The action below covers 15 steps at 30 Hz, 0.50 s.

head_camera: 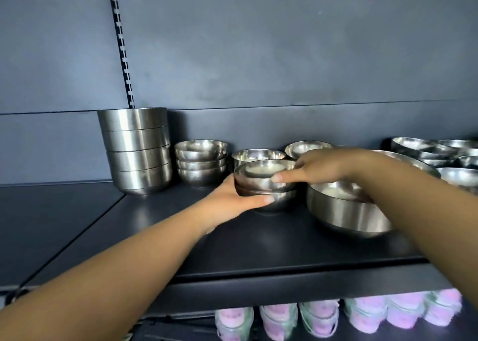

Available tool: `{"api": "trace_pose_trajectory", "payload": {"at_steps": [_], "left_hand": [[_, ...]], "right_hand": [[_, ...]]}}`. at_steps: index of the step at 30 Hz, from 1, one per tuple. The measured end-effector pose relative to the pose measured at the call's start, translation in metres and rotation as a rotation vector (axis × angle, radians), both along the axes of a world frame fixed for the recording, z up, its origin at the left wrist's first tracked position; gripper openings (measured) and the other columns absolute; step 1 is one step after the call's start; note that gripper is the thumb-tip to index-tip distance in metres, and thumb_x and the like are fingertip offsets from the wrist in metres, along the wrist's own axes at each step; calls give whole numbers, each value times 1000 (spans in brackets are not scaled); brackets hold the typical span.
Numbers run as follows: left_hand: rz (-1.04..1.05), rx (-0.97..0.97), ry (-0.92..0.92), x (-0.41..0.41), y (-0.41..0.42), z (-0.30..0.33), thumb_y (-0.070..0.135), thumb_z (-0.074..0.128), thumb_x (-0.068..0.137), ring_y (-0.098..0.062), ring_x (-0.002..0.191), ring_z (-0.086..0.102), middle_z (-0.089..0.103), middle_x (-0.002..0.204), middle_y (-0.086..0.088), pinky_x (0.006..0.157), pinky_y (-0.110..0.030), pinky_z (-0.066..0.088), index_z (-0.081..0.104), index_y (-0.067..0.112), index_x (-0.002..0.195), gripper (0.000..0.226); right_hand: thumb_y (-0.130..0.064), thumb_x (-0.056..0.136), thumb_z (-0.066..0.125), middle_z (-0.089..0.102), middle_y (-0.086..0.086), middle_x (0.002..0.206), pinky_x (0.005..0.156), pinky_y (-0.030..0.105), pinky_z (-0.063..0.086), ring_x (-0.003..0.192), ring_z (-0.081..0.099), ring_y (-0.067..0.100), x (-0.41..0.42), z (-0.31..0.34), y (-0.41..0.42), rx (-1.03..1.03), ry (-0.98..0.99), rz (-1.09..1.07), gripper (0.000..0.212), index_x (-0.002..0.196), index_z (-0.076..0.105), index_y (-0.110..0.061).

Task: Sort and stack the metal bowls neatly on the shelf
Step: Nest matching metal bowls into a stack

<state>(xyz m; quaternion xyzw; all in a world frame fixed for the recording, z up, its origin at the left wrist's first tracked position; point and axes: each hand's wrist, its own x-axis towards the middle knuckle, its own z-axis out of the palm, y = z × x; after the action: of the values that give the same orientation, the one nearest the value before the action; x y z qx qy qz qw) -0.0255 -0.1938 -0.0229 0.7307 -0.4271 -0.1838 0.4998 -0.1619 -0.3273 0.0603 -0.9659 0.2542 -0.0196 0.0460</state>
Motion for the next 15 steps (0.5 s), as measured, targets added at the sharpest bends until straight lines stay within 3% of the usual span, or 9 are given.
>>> {"api": "trace_pose_trajectory", "payload": {"at_steps": [4, 6, 8, 10, 12, 14, 15], "left_hand": [[92, -39, -40, 2, -4, 3, 40, 84, 56, -10, 103, 63, 69, 107, 6, 99, -33, 46, 60, 21, 106, 59], [115, -46, -59, 3, 1, 3, 46, 83, 47, -9, 99, 64, 70, 101, 8, 95, -29, 48, 63, 23, 98, 60], [134, -61, -75, 4, 10, 5, 52, 80, 36, -8, 95, 65, 71, 96, 9, 87, -24, 49, 65, 24, 92, 64], [140, -93, -86, 7, 20, 6, 45, 85, 41, -5, 87, 66, 72, 85, 12, 80, -20, 49, 66, 24, 84, 52], [173, -143, -132, 12, 33, 11, 33, 86, 54, 4, 74, 64, 70, 71, 19, 71, -10, 47, 66, 23, 77, 33], [224, -230, -189, 17, 45, 23, 29, 83, 59, 11, 61, 59, 67, 62, 25, 61, -4, 44, 66, 23, 75, 24], [245, -285, -201, 19, 49, 31, 28, 82, 60, 11, 58, 58, 67, 62, 25, 58, -4, 43, 66, 24, 75, 22]], "right_hand": [[-93, 32, 32, 51, -4, 122, 85, 30, 36, 110, 46, 17, -1, -3, -12, 44, -37, 25, 103, 99, 59, -20], [-87, 50, 40, 47, -5, 131, 86, 29, 33, 118, 44, 18, 0, -6, -12, 87, -68, 40, 94, 108, 62, -17], [-83, 58, 43, 42, -3, 141, 91, 30, 32, 124, 41, 20, 3, -6, -7, 79, -73, 63, 80, 103, 65, -20], [-80, 62, 45, 53, -2, 121, 84, 29, 35, 106, 48, 17, 7, -2, 1, 73, -51, 97, 58, 75, 59, -25], [-76, 65, 49, 53, -6, 80, 65, 26, 35, 74, 48, 12, 11, 5, 14, 83, -86, 128, 51, 63, 52, -25], [-71, 66, 54, 51, -8, 66, 55, 25, 32, 61, 46, 10, 20, 10, 22, 138, -236, 180, 53, 73, 61, -20], [-67, 68, 58, 55, -7, 72, 56, 23, 33, 65, 50, 10, 27, 12, 26, 223, -348, 215, 52, 85, 63, -18]]}}
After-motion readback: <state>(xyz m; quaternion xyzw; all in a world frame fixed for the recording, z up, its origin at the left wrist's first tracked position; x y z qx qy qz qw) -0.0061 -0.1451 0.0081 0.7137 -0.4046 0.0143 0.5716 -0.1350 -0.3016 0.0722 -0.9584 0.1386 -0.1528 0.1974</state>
